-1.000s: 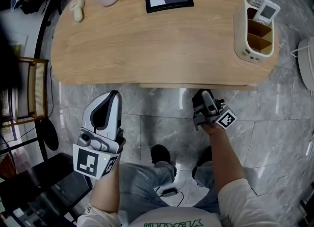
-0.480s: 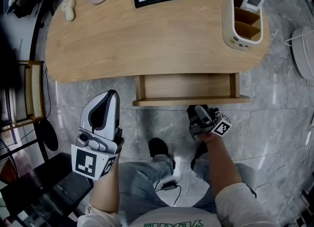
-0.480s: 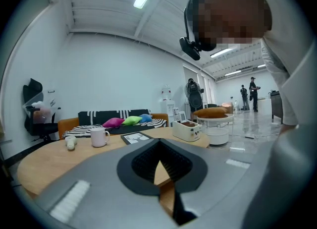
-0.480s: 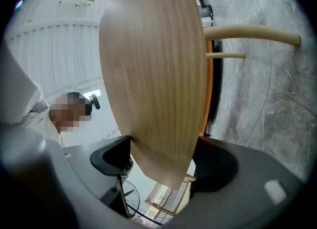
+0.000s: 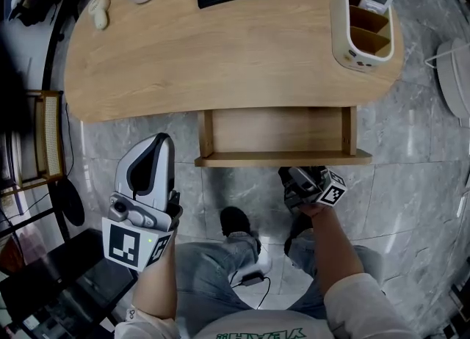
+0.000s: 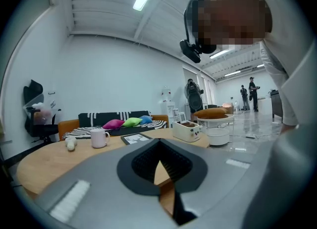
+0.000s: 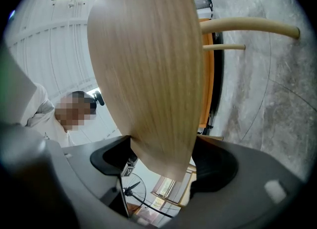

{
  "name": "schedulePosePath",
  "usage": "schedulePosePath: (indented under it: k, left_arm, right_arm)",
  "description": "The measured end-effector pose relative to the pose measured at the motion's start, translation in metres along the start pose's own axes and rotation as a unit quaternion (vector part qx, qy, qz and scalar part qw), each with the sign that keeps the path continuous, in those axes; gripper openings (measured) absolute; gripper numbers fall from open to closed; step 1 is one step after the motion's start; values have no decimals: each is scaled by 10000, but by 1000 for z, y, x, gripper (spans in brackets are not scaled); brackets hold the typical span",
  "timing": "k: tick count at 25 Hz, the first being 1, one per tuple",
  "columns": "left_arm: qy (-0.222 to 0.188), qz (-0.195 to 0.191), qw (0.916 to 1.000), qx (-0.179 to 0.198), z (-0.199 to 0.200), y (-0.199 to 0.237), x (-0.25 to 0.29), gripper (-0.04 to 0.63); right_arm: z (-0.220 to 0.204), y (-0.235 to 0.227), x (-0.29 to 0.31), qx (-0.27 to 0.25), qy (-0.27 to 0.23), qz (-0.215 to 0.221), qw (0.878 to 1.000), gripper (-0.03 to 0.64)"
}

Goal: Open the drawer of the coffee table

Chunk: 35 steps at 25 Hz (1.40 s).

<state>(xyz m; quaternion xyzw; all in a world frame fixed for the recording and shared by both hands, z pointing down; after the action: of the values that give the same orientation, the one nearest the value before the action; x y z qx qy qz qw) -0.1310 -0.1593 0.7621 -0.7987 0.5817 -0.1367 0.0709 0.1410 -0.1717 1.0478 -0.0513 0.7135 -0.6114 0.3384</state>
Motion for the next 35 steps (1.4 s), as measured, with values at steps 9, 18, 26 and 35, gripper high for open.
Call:
schedulePosePath:
  k: [9,18,26,35]
  left_arm:
    - [-5,-5,10000,-59,-4,1,6,-2]
    - [67,4,9993,-359,61,20,-2,-2]
    - [165,-20,9985,-515,164,55,0,-2]
    - [-299,-12,9969,-725,365,105,2,-2]
  right_arm:
    - [-7,-11,-26,190,237,-646,9975,365]
    - [14,71,-76,-225,732,-2323,9696,365]
    - [91,259,-13,-1949,1187,-2712,9351,365]
    - [159,571,247,-4938,797,-2038,8416,346]
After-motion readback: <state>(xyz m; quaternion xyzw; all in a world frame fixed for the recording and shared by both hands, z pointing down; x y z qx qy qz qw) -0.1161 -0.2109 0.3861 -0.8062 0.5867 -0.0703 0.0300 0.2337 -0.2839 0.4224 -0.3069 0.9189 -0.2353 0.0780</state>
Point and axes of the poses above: the fingertips, and each gripper's own axes: x forward along the fingers, y to its left, z out of its top, the point moved 7 cm from there along -x, backward along the fingers, and after that the axes turned 10 degrees about x, right-handed, at the moved point
